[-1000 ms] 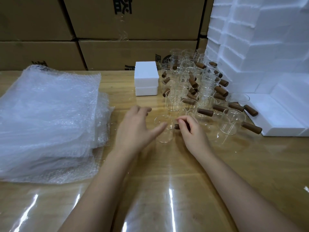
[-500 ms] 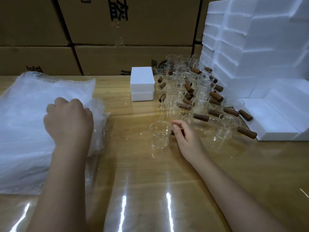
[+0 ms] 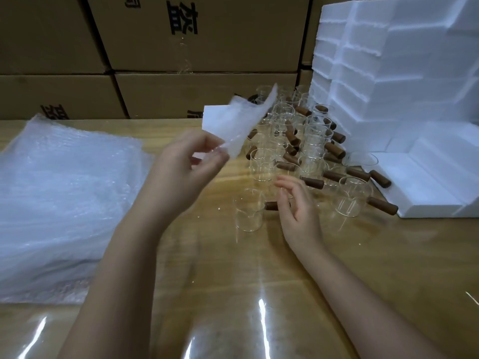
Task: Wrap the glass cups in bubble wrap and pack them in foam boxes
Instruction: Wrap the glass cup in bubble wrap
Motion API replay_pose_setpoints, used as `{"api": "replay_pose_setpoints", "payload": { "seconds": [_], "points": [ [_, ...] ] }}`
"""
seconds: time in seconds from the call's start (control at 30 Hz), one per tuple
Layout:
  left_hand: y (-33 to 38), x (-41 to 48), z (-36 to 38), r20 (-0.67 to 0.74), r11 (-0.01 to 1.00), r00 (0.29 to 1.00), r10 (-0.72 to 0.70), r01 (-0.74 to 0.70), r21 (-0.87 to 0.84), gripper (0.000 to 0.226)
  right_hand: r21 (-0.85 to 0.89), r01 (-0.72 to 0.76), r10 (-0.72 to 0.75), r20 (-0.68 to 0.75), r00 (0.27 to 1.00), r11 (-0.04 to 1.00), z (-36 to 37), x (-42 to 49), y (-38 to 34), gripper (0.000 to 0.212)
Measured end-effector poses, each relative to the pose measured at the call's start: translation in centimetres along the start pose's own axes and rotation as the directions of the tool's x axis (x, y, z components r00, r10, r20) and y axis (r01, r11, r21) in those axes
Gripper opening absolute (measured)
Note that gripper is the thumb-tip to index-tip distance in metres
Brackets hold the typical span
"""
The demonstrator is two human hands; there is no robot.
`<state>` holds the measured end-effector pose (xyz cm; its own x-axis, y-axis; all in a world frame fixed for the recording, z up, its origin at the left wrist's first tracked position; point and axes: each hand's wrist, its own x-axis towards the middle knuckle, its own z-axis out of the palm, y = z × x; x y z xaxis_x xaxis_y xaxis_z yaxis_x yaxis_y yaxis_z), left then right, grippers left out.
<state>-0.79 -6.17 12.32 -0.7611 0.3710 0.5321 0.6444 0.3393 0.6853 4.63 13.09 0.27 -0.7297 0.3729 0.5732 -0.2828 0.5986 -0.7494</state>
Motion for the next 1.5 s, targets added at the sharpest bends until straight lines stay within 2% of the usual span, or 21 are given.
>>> {"api": "replay_pose_setpoints", "payload": {
  "seconds": [0.07,0.17,0.27,0.33,0.4,0.47,0.57,0.67,0.77,0.83,0.93,0.97,1.0,1.07,1.13,1.3,1.37,1.5],
  "points": [
    [0.4,-0.1,0.0,0.067,0.983,0.998,-0.018,0.030,-0.182,0.004,0.047,0.038,-0.036,-0.047,0.998,0.998,-0.4,0.4,-0.7,0.023],
    [0.5,-0.1,-0.2,0.136,0.938,0.991,-0.006,0.053,-0.343,0.006,0.159,-0.003,0.017,-0.090,0.996,0.987,-1.7,1.9,-2.3,0.029],
    [0.3,-0.2,-0.8,0.189,0.868,0.982,-0.026,0.116,-0.483,0.017,0.194,-0.126,0.142,-0.070,0.987,0.973,-3.7,3.8,-4.2,0.058],
    [0.0,-0.3,-1.2,0.239,0.872,0.971,-0.025,0.138,-0.470,0.018,0.106,-0.169,0.165,0.044,0.985,0.980,-5.3,5.0,-5.1,0.080],
    [-0.2,-0.4,-1.4,0.252,0.896,0.968,-0.021,0.130,-0.425,0.017,0.016,-0.159,0.151,0.233,0.961,0.987,-6.7,6.0,-6.0,0.084],
    [-0.3,-0.3,-1.4,0.234,0.921,0.972,-0.033,0.120,-0.369,0.017,-0.027,-0.112,0.114,0.366,0.924,0.993,-7.9,6.5,-6.8,0.074],
    [-0.8,-0.2,-1.5,0.201,0.968,0.979,-0.044,0.091,-0.233,0.020,-0.080,-0.008,0.044,0.457,0.888,0.997,-8.8,6.8,-7.9,0.042],
    [-0.9,-0.1,-1.4,0.157,0.980,0.986,-0.049,0.078,-0.183,0.023,-0.037,-0.004,0.024,0.552,0.834,0.999,-8.9,6.7,-8.5,0.020],
    [-1.3,0.0,-1.2,0.047,0.970,0.998,-0.051,0.061,-0.234,0.021,0.140,-0.059,-0.013,0.465,0.885,0.988,-8.7,6.7,-8.3,0.006],
    [-1.8,0.1,-1.4,0.001,0.938,0.993,-0.118,0.112,-0.328,0.037,0.276,-0.107,0.005,0.347,0.938,0.955,-8.4,6.7,-7.8,0.010],
    [-2.3,0.3,-1.8,0.028,0.779,0.977,-0.213,0.187,-0.599,0.065,0.413,-0.232,0.136,0.249,0.959,0.881,-8.0,7.0,-6.6,0.011],
    [-2.6,0.3,-1.8,0.038,0.726,0.978,-0.207,0.180,-0.664,0.062,0.454,-0.271,0.179,0.236,0.955,0.849,-7.9,7.2,-6.2,0.013],
    [-2.6,0.3,-1.7,0.041,0.691,0.979,-0.199,0.170,-0.702,0.050,0.498,-0.303,0.213,0.230,0.950,0.813,-7.8,7.3,-5.9,0.014],
    [-2.4,0.3,-1.3,0.012,0.700,0.976,-0.219,0.165,-0.694,0.016,0.563,-0.341,0.251,0.233,0.940,0.753,-7.6,7.4,-5.5,0.016],
    [-2.3,0.3,-0.7,-0.018,0.730,0.974,-0.226,0.157,-0.665,0.015,0.566,-0.359,0.256,0.255,0.932,0.742,-7.3,7.3,-5.4,0.018],
    [-2.5,0.3,0.2,-0.129,0.807,0.956,-0.265,0.147,-0.572,0.023,0.419,-0.386,0.283,0.287,0.915,0.822,-6.9,7.2,-4.8,0.017],
    [-3.1,0.3,0.6,-0.142,0.847,0.945,-0.294,0.189,-0.496,0.021,0.366,-0.408,0.305,0.307,0.902,0.837,-6.5,7.1,-4.6,0.017],
    [-4.3,0.4,1.3,-0.167,0.854,0.905,-0.392,0.290,-0.432,0.020,0.247,-0.433,0.370,0.265,0.891,0.867,-5.5,6.9,-3.9,0.021]
  ]
}}
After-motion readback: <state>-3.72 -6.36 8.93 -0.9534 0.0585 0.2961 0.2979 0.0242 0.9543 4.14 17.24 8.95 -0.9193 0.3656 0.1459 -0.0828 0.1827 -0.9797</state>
